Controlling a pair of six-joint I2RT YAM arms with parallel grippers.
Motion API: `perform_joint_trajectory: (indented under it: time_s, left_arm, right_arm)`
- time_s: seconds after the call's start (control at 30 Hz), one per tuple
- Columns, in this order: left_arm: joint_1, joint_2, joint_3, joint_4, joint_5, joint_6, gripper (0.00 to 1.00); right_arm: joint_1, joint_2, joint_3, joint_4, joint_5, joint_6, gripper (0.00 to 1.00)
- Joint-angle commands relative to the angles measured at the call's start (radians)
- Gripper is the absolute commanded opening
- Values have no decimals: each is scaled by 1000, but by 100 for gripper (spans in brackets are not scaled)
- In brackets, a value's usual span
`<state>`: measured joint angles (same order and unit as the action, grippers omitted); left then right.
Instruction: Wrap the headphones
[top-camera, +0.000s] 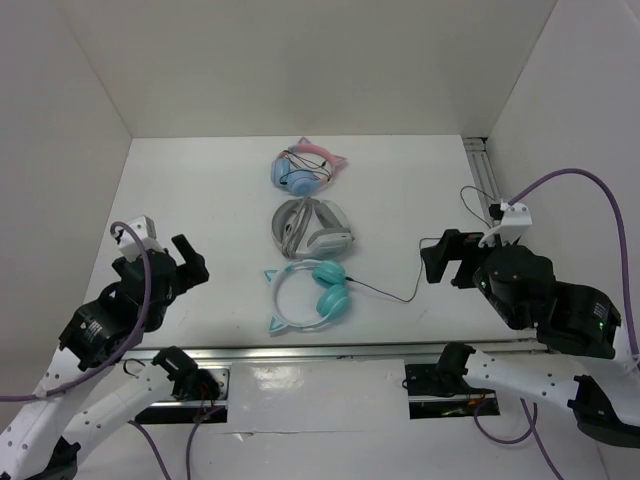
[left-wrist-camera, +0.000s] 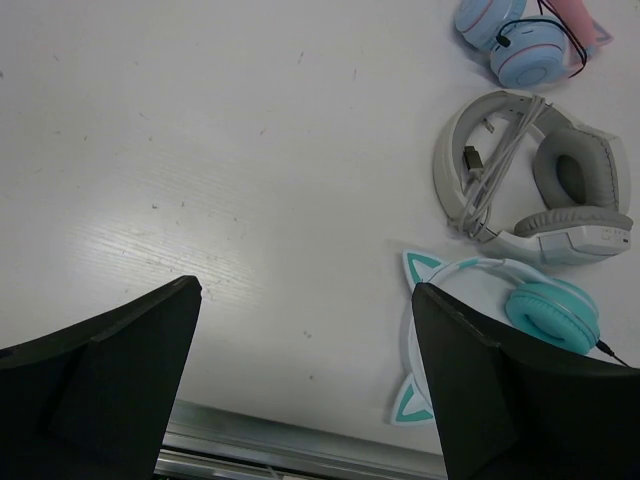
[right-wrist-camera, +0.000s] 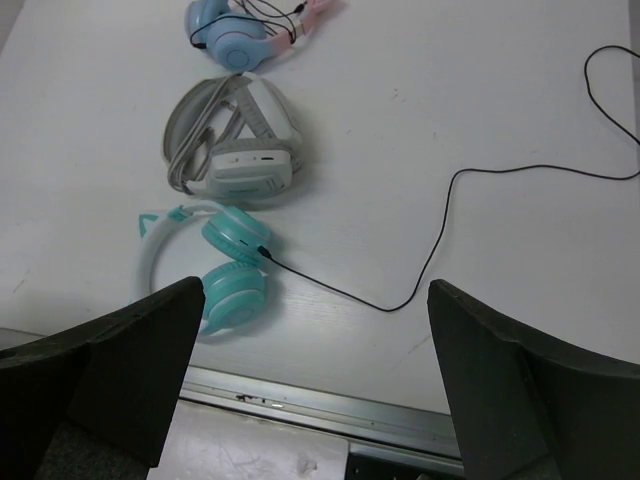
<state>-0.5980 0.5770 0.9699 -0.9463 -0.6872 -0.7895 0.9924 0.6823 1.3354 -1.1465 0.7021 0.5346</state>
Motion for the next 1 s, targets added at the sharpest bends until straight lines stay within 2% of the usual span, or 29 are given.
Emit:
perform_joint_trajectory:
  time_s: [0.0,0.1,0.2,0.27,0.33,0.37,0.47,0.53,0.57,0.63,0.73,0.97]
  left_arm:
    - [4,-14,10,11,-28,-10,100]
    - [4,-35,10,55,38,42,100]
    - [4,-49,-26,147,148,137,100]
    - [4,-31,-27,179,207,165,100]
    - [4,26,-14,169,216,165,100]
    - [4,108,-2,159,230,165,100]
    - [4,242,21,165,377,112,100]
    - [-5,345,-32,231,545,73,100]
    - [-19,360,-61,272,570,55,100]
    - [-55,383,-141,369,533,-9,100]
    - [-65,425,-197,472,541,-19,100]
    - [-146,664,-276,651,433,-76,99]
  right_arm:
    - [2,-23,13,14,34,2,100]
    - [2,-36,13,45,13,-16,100]
    - [-9,-76,-7,56,91,2,100]
    - [-18,-96,-31,73,91,2,100]
    - [-18,-96,-44,94,56,-10,100]
    - [-18,-87,-60,94,47,-10,100]
    - [-18,-73,-91,108,46,-19,100]
    - [-18,-63,-105,132,18,-19,100]
    - [-18,-63,-105,155,17,-28,100]
    - [-18,-63,-128,180,-15,-28,100]
    - [-18,-75,-156,202,-35,-39,100]
    - [-18,-122,-174,211,-64,-50,100]
